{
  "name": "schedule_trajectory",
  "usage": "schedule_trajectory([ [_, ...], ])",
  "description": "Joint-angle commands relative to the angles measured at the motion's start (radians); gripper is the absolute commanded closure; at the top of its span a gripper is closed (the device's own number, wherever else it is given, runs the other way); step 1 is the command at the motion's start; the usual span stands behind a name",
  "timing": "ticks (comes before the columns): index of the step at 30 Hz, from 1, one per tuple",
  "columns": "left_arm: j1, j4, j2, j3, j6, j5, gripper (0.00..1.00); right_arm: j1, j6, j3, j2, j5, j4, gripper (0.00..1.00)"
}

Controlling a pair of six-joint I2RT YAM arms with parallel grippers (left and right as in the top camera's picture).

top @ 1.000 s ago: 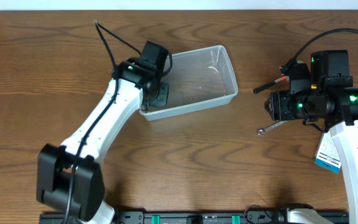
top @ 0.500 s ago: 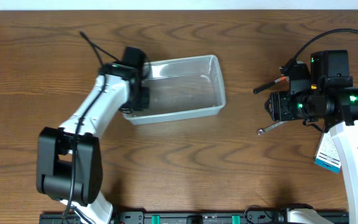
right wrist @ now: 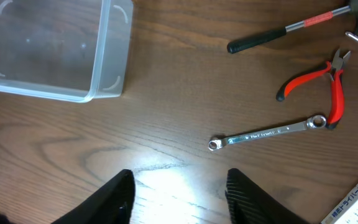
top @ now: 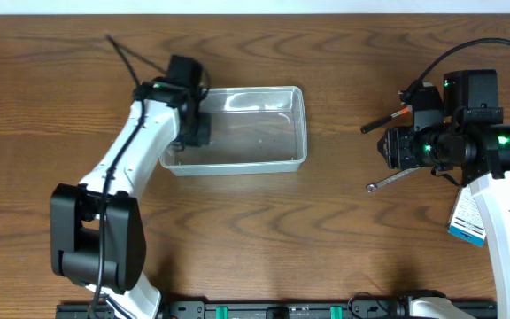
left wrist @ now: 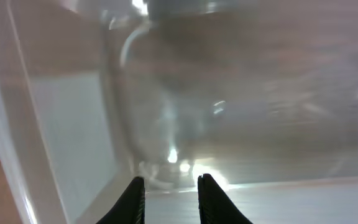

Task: Pack container
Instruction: 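Push the container's left edge with the left gripper to align it, then retract the left arm and move the right gripper to the boxed package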

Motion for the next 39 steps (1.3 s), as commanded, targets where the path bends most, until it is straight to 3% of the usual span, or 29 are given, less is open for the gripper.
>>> schedule_trajectory([
  [1, -0.019, -0.023, -0.081, 0.079, -0.030, -0.111, 0.80, -0.005, -0.007, 0.018, -0.006, 0.000, 0.001, 0.54],
  [4, 0.016, -0.035, -0.146, 0.080, -0.075, -0.280, 0.80, -0.005, -0.008, 0.018, -0.006, 0.000, 0.002, 0.57],
  [7, 0.098, -0.045, -0.175, 0.080, -0.096, -0.308, 0.80, -0.005, -0.008, 0.018, -0.006, 0.000, 0.001, 0.57],
  [15, 0.307, -0.040, -0.065, 0.080, -0.154, -0.062, 0.80, -0.005, -0.008, 0.018, -0.006, -0.001, -0.013, 0.56],
  [20, 0.310, -0.026, 0.040, 0.080, -0.161, -0.001, 0.80, -0.005, -0.008, 0.018, -0.006, -0.001, -0.015, 0.56],
  [27, 0.283, 0.023, 0.110, 0.080, -0.143, 0.208, 0.82, -0.005, -0.008, 0.018, -0.006, -0.001, -0.017, 0.55],
  [39, 0.172, 0.098, 0.108, 0.080, -0.102, 0.209, 0.81, -0.005, -0.008, 0.018, -0.006, 0.000, -0.023, 0.55],
])
